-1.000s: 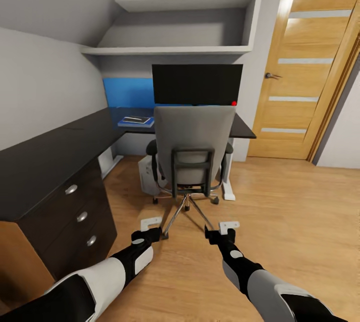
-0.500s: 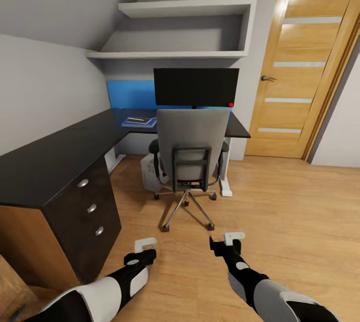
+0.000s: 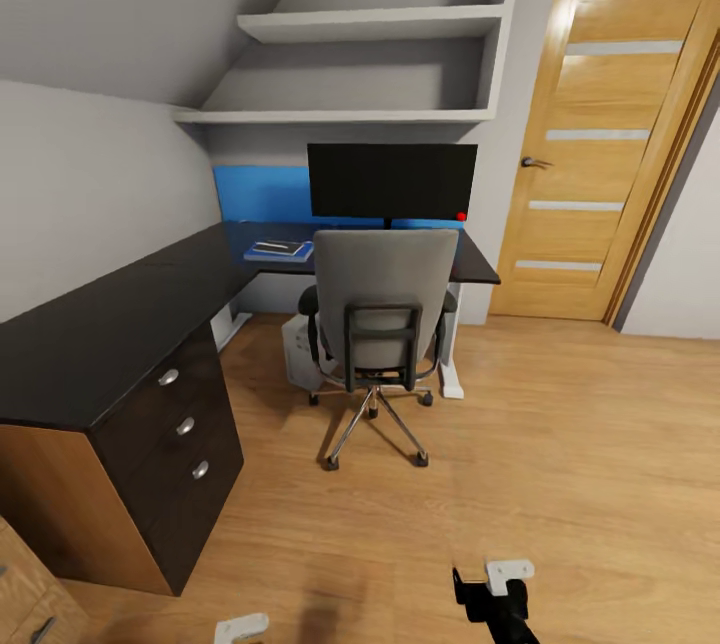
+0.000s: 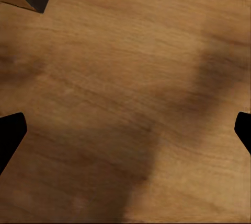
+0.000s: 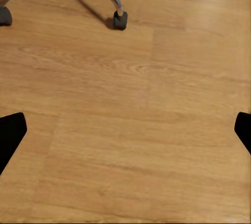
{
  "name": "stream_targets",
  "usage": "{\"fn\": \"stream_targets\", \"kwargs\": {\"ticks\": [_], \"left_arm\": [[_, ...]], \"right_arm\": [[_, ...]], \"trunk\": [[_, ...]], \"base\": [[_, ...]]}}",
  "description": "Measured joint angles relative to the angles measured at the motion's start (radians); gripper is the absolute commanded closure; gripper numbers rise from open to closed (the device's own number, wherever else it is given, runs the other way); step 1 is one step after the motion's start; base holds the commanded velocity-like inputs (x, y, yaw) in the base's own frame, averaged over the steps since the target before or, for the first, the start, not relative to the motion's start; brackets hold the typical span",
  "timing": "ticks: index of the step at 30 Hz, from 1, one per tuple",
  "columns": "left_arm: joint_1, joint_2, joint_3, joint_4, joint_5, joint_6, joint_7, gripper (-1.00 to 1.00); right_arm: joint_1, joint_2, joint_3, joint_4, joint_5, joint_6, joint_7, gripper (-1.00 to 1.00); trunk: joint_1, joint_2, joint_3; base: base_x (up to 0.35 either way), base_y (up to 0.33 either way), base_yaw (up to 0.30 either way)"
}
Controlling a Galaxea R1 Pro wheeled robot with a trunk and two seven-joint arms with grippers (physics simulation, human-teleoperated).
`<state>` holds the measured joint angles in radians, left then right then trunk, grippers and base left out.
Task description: In the bedroom, organize the workspace by keeping the computer under the desk, ensuring the monitor is on the desk, placing the keyboard on the desk next to the monitor, placing the mouse on the desk next to the keyboard, moving the folder from the swivel chair onto the desk next to the mouse, stacking the notebook on top of the folder with the pen on top of the notebook, and positioning the swivel chair next to the desk.
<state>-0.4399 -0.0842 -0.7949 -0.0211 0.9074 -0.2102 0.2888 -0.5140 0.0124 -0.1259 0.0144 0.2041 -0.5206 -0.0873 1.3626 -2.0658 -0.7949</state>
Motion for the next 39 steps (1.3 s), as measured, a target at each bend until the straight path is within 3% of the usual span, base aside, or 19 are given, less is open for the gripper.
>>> {"fn": "stream_targets", "kwargs": {"ticks": [8,15,22,28,31,39], "left_arm": [[0.049,0.015,0.000,0.000,-0.001,-0.009,-0.001,-1.00],[0.059,0.039,0.000,0.000,-0.001,-0.011,-0.002,-1.00],[0.061,0.045,-0.001,0.000,-0.001,-0.024,-0.002,-1.00],[0.072,0.046,-0.001,0.000,0.001,-0.128,-0.003,-1.00],[0.092,0.046,-0.002,0.000,0.002,-0.218,-0.003,-1.00],[0.120,0.046,-0.001,0.000,0.006,-0.372,-0.006,-1.00]], "right_arm": [[0.047,0.000,0.000,0.006,0.000,0.002,0.001,-1.00],[0.081,0.001,0.000,0.006,0.000,0.002,0.001,-1.00],[0.098,0.003,0.000,0.006,0.000,-0.005,0.001,-1.00],[0.101,0.003,0.000,0.005,-0.002,-0.011,0.001,-1.00],[0.101,0.003,0.000,0.006,-0.004,-0.037,0.000,-1.00],[0.118,0.002,-0.002,0.006,-0.006,-0.204,0.000,-1.00]], "trunk": [[-0.031,0.056,0.025],[-0.058,0.105,0.047],[-0.084,0.154,0.069],[-0.107,0.196,0.088],[-0.119,0.217,0.097],[-0.150,0.273,0.122]], "base": [[0.000,0.000,0.000],[0.000,0.000,0.000],[0.000,0.000,0.000],[0.000,0.000,0.000],[0.000,0.000,0.000],[0.000,0.000,0.000]]}}
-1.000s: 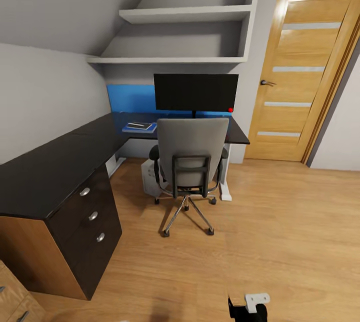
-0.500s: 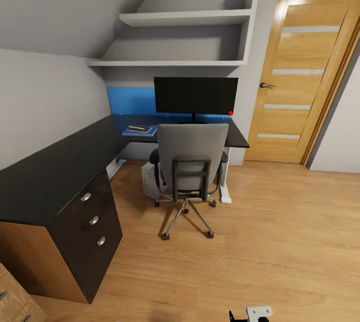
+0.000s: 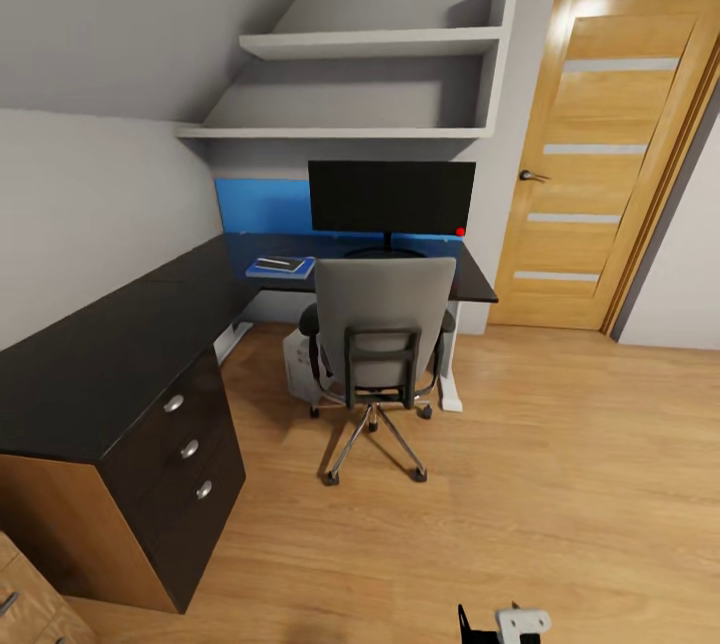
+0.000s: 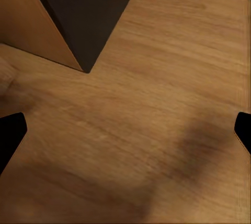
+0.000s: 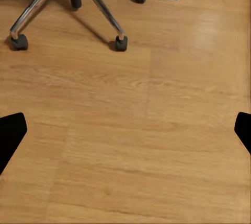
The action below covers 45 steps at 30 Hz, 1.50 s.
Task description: In the bedroom, organize the workspace by keeping the computer under the desk, ensuring the monitor is on the desk, placing the keyboard on the desk next to the monitor, placing the mouse on the desk next to the keyboard, moving the folder from the swivel chair onto the desk next to the mouse, stacking the notebook on top of the folder with the pen on top of the notebook, and positioning the swivel chair next to the desk.
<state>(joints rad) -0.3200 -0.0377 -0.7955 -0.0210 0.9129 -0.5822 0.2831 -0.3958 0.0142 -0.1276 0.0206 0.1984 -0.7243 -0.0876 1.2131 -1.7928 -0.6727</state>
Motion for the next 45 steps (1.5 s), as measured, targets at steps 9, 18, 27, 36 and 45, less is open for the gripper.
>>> {"fn": "stream_targets", "kwargs": {"ticks": [9,18,27,36,45], "left_arm": [[0.023,0.000,0.000,0.000,0.000,-0.119,0.003,-1.00],[0.089,0.001,-0.001,0.000,-0.003,-0.381,0.000,-1.00],[0.116,0.017,-0.003,-0.001,-0.004,-0.464,-0.005,-1.00],[0.125,0.021,-0.005,-0.001,-0.006,-0.464,-0.007,-1.00],[0.131,0.021,-0.004,-0.001,-0.005,-0.451,-0.007,-1.00]], "right_arm": [[0.040,-0.003,-0.003,0.000,-0.001,-0.243,0.000,-1.00],[0.094,-0.018,-0.005,0.000,0.000,-0.320,0.000,-1.00],[0.107,-0.024,-0.003,0.000,0.003,-0.208,0.001,-1.00],[0.108,-0.025,0.000,0.000,0.004,0.015,-0.002,-1.00],[0.108,-0.025,0.000,0.000,0.004,0.094,-0.002,-1.00]], "trunk": [[-0.035,0.063,0.028],[-0.069,0.126,0.056],[-0.104,0.189,0.085],[-0.138,0.252,0.113],[-0.157,0.287,0.129]], "base": [[0.000,0.000,0.000],[0.000,0.000,0.000],[0.000,0.000,0.000],[0.000,0.000,0.000],[0.000,0.000,0.000]]}}
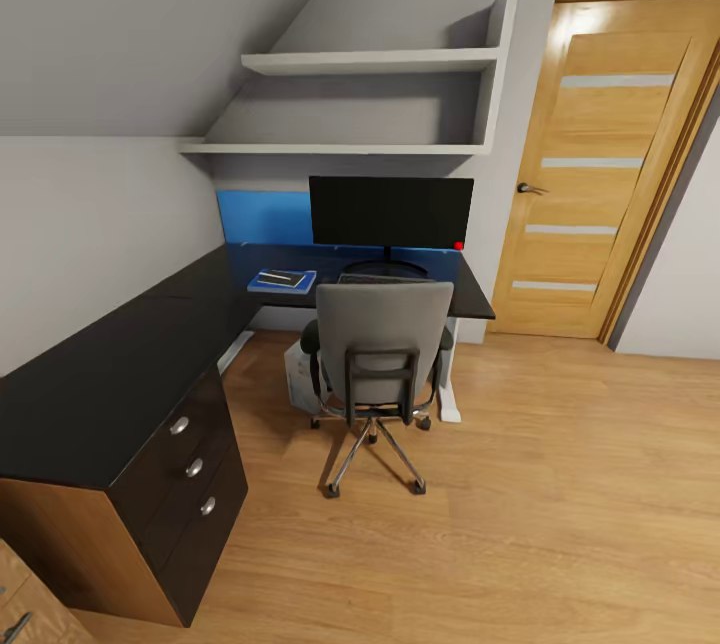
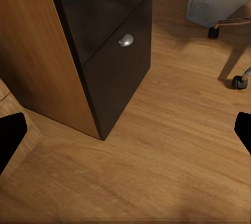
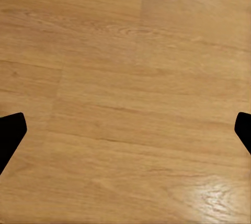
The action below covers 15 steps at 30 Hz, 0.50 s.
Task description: In the bedroom, organize the workspace by keeping the computer under the desk, ensuring the monitor is on the desk, placing the keyboard on the desk next to the monitor, placing the mouse on the desk next to the keyboard, moving the folder from the swivel chair onto the desk next to the mouse, stacking the notebook on top of the folder with the pen on top of the notebook, and positioning the swivel chair next to the desk.
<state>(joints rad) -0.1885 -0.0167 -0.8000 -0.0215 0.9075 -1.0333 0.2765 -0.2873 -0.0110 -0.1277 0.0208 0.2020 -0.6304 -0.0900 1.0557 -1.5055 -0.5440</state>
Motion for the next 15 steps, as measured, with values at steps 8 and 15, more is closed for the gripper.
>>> {"fn": "stream_targets", "kwargs": {"ticks": [8,15], "left_arm": [[0.000,0.000,0.000,0.000,0.001,0.001,0.002,-1.00],[0.000,-0.002,-0.001,0.000,0.001,0.002,0.003,-1.00]], "right_arm": [[0.000,0.000,0.000,0.000,0.000,0.004,0.000,-1.00],[0.000,0.000,0.000,0.000,0.000,0.004,0.000,-1.00]], "trunk": [[-0.031,0.056,0.025],[-0.038,0.070,0.031]], "base": [[0.000,0.000,0.000],[0.000,0.000,0.000]]}}
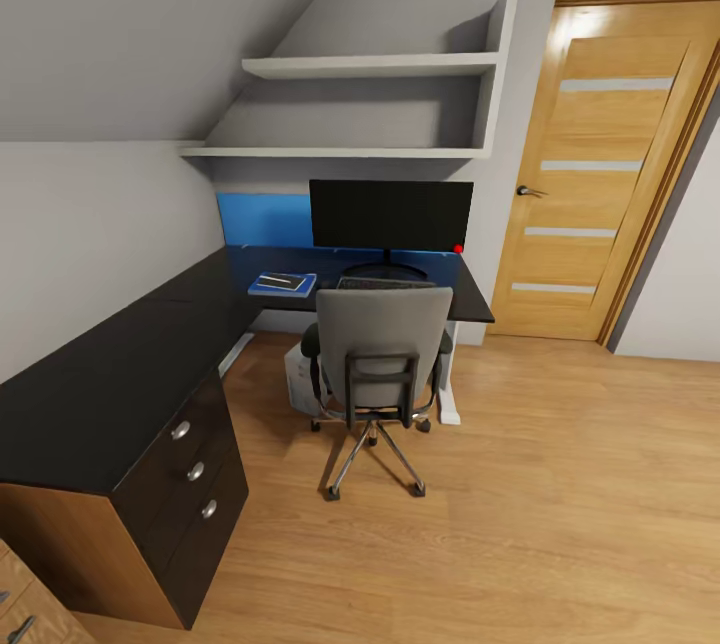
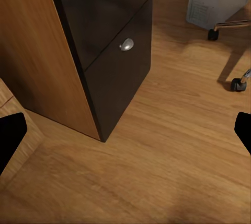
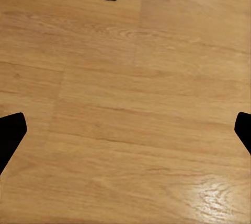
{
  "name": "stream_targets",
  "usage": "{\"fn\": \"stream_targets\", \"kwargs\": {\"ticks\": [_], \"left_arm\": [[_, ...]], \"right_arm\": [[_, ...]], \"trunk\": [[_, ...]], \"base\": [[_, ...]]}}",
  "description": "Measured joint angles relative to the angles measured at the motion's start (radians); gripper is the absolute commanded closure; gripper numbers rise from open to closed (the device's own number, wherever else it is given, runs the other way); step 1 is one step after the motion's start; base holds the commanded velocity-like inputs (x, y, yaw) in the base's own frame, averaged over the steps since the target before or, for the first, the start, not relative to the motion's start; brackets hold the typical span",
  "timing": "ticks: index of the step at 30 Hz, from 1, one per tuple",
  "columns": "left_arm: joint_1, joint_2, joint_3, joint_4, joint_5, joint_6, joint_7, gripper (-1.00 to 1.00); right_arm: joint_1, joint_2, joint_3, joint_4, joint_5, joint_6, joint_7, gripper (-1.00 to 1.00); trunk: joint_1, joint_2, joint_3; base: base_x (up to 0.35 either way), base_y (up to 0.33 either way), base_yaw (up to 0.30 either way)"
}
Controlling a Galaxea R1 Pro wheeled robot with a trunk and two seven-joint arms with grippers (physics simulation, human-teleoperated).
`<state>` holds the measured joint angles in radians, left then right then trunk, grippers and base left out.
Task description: In the bedroom, organize the workspace by keeping the computer under the desk, ensuring the monitor is on the desk, placing the keyboard on the desk next to the monitor, placing the mouse on the desk next to the keyboard, moving the folder from the swivel chair onto the desk next to the mouse, stacking the notebook on top of the folder with the pen on top of the notebook, and positioning the swivel chair next to the desk.
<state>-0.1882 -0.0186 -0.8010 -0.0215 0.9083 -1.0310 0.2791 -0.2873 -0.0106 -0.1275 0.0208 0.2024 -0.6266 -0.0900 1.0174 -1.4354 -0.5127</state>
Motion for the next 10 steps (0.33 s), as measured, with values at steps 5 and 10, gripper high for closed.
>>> {"fn": "stream_targets", "kwargs": {"ticks": [5,10], "left_arm": [[0.000,0.001,0.001,0.000,0.000,0.000,0.001,-1.00],[0.000,0.000,0.001,0.000,0.000,0.000,0.001,-1.00]], "right_arm": [[0.000,0.000,0.000,0.000,0.000,0.000,0.000,-1.00],[0.000,0.000,0.000,0.000,0.000,0.000,0.000,-1.00]], "trunk": [[0.000,0.000,0.000],[0.000,0.000,0.000]], "base": [[0.000,0.000,0.000],[0.000,0.000,0.000]]}}
